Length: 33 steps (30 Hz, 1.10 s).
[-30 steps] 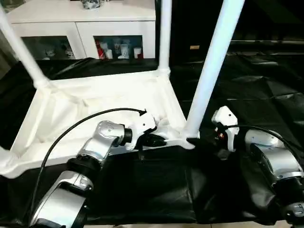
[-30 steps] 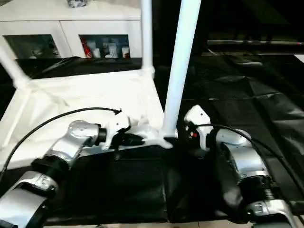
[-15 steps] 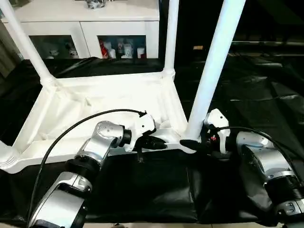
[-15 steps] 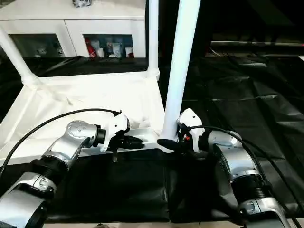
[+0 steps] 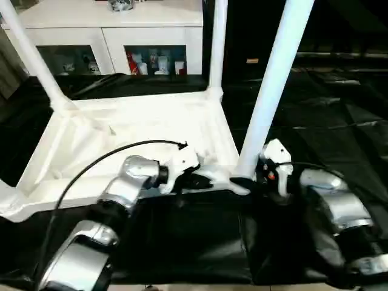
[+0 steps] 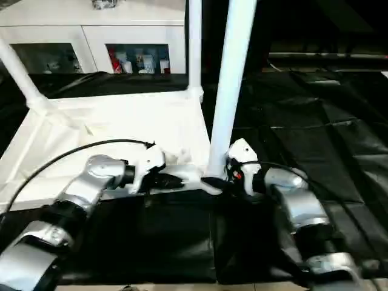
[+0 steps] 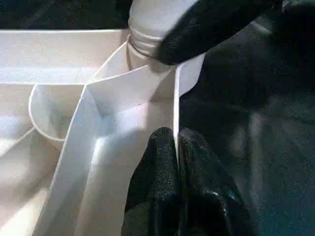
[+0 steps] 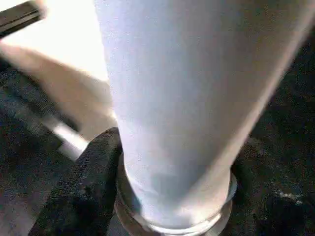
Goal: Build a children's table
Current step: Rotate leg to tighten
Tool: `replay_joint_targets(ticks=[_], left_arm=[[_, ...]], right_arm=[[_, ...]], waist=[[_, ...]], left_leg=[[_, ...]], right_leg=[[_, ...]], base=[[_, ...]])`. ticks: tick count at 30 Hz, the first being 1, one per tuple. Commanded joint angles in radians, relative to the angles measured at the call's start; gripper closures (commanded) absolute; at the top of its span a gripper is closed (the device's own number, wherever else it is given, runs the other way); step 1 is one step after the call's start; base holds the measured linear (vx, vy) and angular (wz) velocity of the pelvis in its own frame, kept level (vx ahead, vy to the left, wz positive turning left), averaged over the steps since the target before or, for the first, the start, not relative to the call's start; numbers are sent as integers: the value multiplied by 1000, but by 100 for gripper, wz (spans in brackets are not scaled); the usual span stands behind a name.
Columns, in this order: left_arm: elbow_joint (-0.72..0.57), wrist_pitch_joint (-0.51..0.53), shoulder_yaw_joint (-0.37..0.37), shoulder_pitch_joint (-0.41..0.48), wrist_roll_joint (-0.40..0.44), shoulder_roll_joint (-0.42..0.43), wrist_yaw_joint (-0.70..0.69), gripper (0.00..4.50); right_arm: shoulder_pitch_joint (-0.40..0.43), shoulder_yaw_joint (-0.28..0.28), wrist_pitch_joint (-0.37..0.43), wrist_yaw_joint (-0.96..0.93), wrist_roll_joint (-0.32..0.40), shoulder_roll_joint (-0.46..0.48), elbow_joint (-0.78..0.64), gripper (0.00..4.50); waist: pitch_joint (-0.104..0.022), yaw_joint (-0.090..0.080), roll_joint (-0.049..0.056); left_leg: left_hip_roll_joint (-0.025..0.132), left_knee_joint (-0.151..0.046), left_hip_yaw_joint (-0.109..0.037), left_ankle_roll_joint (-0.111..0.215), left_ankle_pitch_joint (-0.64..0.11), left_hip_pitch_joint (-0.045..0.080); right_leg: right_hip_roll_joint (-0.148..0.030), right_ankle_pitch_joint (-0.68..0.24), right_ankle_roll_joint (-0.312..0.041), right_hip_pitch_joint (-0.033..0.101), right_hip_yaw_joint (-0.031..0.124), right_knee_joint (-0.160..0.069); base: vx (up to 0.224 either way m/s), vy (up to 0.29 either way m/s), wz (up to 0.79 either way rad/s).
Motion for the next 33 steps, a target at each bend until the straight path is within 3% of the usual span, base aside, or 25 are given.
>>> replay_joint_targets(ticks=[1,4,6,10,12,14,16,17,20,21,22,24,26,28,33], left_arm=[[48,28,8,3,10,-44,102,450],[74,59,7,-20,31,-109,228,450],[82,71,8,-30,31,-148,270,450],[86,51,-17,-36,40,-192,276,450],[85,16,-45,-29,65,-169,245,450],[90,-1,-49,-30,72,-158,240,450],[86,-34,-41,-27,64,-122,197,450],[82,-28,-37,-26,59,-112,184,450],[70,-38,-32,-21,53,-81,148,450],[46,-38,-20,-11,31,-43,85,450],[42,-39,-18,-10,26,-36,73,450],[37,-49,-17,-6,20,-32,54,450],[22,-47,-15,1,6,-14,10,450],[-14,-61,-20,17,-22,16,-82,450],[-73,-52,-21,37,-68,31,-180,450]], right_arm=[[-19,-48,36,-198,-32,46,69,178],[-34,-53,50,-368,-65,125,97,178],[-46,-36,50,-410,-84,161,110,178],[-71,11,11,-413,-118,206,135,178],[-79,-9,-18,-368,-82,208,130,122],[-83,-19,-29,-366,-78,202,128,106],[-88,-31,-44,-289,-63,147,110,87],[-88,-37,-38,-251,-47,132,100,74],[-87,-66,-14,-162,1,86,74,57],[-64,-52,61,0,44,2,8,49],[-57,-42,78,35,49,-17,-8,37],[-43,-26,74,74,45,-41,-27,17],[-6,9,75,180,47,-106,-81,12],[40,52,70,332,55,-196,-151,12],[46,78,57,374,38,-219,-166,12]], waist=[[-50,-6,-24],[-49,-13,-26],[-47,-15,-29],[-48,-13,-33],[-48,-13,-37],[-48,-13,-34],[-50,-10,-44],[-51,-9,-40],[-50,-5,-45],[-50,-1,-42],[-51,4,-44],[-52,9,-44],[-53,12,-46],[-55,21,-42],[-56,17,-39]], left_leg=[[33,-74,-17,39,-248,18],[33,-80,-22,11,-287,22],[33,-81,-21,11,-316,26],[31,-81,-22,28,-306,19],[31,-81,-22,37,-303,18],[31,-81,-23,39,-299,16],[32,-80,-23,48,-289,14],[33,-80,-22,55,-274,13],[32,-76,-19,70,-254,11],[32,-75,-19,86,-244,13],[38,-73,-18,98,-219,13],[37,-71,-17,100,-192,9],[39,-70,-16,102,-185,10],[43,-66,-15,112,-166,10],[41,-63,-12,123,-155,9]], right_leg=[[-45,-326,-218,35,25,-72],[-48,-401,-187,32,25,-81],[-46,-417,-180,27,26,-87],[-49,-409,-166,31,27,-87],[-50,-411,-161,31,28,-88],[-50,-407,-161,32,28,-88],[-50,-390,-163,37,27,-84],[-51,-366,-170,36,28,-81],[-52,-337,-187,40,28,-78],[-47,-306,-199,43,25,-74],[-51,-273,-208,44,28,-70],[-51,-254,-215,44,26,-66],[-50,-238,-215,46,26,-63],[-50,-188,-236,49,25,-57],[-48,-145,-273,44,24,-50]], base=[[0,0,0],[0,0,0],[0,0,0],[0,0,0],[0,0,0],[0,0,0],[0,0,0],[0,0,0],[0,0,0],[0,0,0],[0,0,0],[0,0,0],[0,0,0],[0,0,0],[0,0,0]])
